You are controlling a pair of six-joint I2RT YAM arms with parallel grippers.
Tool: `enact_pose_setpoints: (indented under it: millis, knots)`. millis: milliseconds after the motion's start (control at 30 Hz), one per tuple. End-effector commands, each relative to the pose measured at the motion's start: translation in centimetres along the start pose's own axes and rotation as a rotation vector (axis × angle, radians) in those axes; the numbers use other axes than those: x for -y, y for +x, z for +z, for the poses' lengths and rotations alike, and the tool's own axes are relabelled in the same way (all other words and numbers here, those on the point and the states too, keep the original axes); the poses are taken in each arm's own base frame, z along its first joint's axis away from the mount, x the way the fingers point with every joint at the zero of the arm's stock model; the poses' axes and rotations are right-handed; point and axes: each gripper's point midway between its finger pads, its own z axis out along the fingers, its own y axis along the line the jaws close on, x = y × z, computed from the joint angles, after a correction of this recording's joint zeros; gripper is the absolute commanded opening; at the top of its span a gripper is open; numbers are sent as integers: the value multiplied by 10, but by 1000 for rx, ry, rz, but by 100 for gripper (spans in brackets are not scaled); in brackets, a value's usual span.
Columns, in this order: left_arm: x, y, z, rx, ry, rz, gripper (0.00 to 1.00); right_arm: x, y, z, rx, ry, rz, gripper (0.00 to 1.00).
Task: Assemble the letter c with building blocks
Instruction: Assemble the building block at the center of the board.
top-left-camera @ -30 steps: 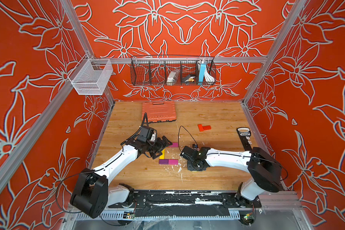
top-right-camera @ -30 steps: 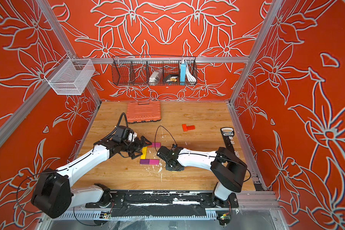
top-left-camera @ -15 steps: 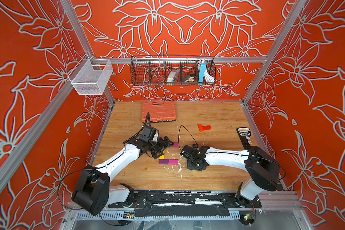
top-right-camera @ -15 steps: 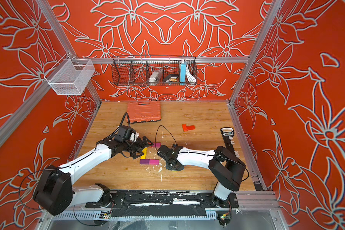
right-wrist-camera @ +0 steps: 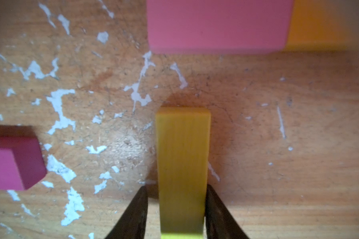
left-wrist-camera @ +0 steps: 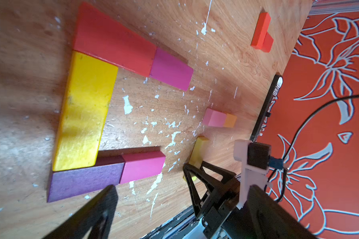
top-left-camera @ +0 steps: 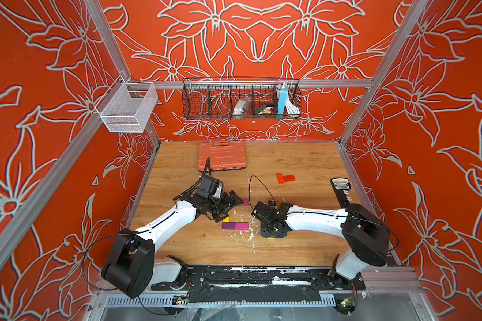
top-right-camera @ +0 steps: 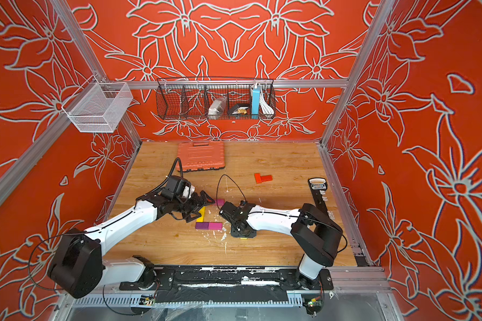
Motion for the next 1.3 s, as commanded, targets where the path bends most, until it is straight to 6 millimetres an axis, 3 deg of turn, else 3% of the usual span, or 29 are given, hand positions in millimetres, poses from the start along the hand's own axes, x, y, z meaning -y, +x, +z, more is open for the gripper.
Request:
enact_pose_setpoints:
  millis: [0,233,433,600,1267]
  knots:
    - [8,-3,0,8,11,11,98,11,5,15,-27,48,3,47]
    - [7,-2,-1,9,14,10,98,15,3,9,-10,57,13,48]
    - [7,-2,0,9,15,9,98,16,1,9,-2,63,14,32]
    - [6,-2,1,9,13,8,98,17,0,10,-4,68,11,25]
    - [6,-3,5,5,13,7,98,21,-11,16,-17,79,16,26]
